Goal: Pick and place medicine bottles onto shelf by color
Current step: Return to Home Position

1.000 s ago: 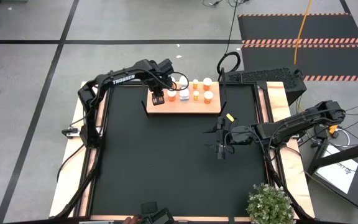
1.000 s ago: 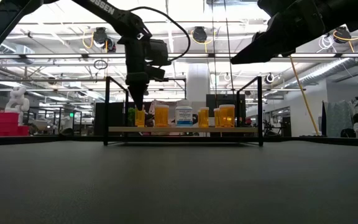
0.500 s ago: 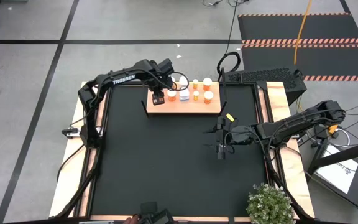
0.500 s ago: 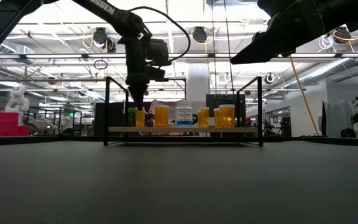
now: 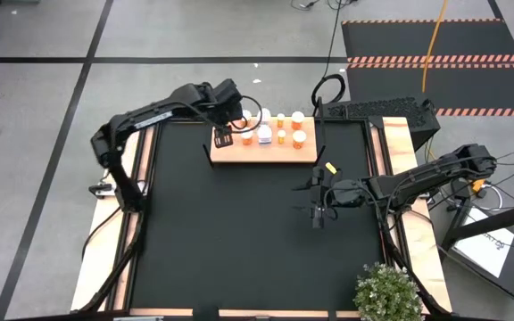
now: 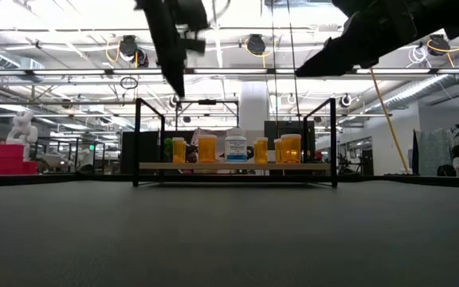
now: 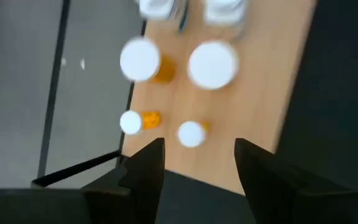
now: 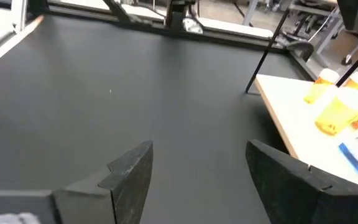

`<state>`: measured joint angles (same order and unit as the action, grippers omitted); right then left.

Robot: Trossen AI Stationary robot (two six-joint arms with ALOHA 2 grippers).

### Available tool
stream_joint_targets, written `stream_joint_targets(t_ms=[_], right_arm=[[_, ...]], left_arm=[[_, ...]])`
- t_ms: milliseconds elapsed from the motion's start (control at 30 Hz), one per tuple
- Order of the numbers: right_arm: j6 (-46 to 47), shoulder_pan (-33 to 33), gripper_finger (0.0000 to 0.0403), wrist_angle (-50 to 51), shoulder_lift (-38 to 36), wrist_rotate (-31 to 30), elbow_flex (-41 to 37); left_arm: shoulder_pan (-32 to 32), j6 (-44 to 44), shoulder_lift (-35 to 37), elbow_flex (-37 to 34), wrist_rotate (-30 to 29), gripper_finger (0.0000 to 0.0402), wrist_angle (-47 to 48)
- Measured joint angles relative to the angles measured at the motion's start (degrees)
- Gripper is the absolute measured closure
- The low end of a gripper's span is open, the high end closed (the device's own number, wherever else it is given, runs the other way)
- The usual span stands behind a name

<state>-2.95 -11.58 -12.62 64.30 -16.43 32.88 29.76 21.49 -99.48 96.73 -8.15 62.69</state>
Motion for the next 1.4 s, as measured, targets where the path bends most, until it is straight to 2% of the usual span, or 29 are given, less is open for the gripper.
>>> stream_joint_targets(t_ms=[233,400,633,867,967,1100,1267,1400], right_arm=[[-2.54,0.01,0.0155,0.67,-6.09,0.0,0.0],[-4.33,-0.01,0.0194,5.79,-13.27,0.1,0.0],[-3.47,-0.01,0.0287,15.29,-21.05,0.1,0.0],[-5.08,0.96,0.0372,17.67,-22.93,0.2,0.0],[-4.25,1.48,0.0397,19.39,-22.89,0.23,0.0],[-2.8,1.85,0.0395,19.67,-22.89,0.24,-0.08],[-2.54,1.87,0.0401,12.84,-22.89,0.22,-5.2],[-3.0,1.89,0.0402,5.81,-22.93,0.23,-10.4]], left_arm=[[-8.35,-1.84,8.61,0.0,0.63,0.0206,-0.58],[-14.83,-3.6,14.01,-2.82,0.38,0.0206,-3.71],[-20.23,-6.86,24.32,-19.47,-0.07,0.0206,-16.23],[-22.86,-9.15,35.12,-36.62,-0.07,0.0212,-33.33],[-23.6,-9.14,39.04,-43.23,-0.04,0.0235,-40.85],[-24.1,-8.45,42.76,-51.41,0.09,0.0287,-49.7],[-24.13,-8.44,45.16,-60.57,1.03,0.0352,-59.37],[-24.13,-8.34,45.22,-65.93,3.53,0.0387,-66.04]])
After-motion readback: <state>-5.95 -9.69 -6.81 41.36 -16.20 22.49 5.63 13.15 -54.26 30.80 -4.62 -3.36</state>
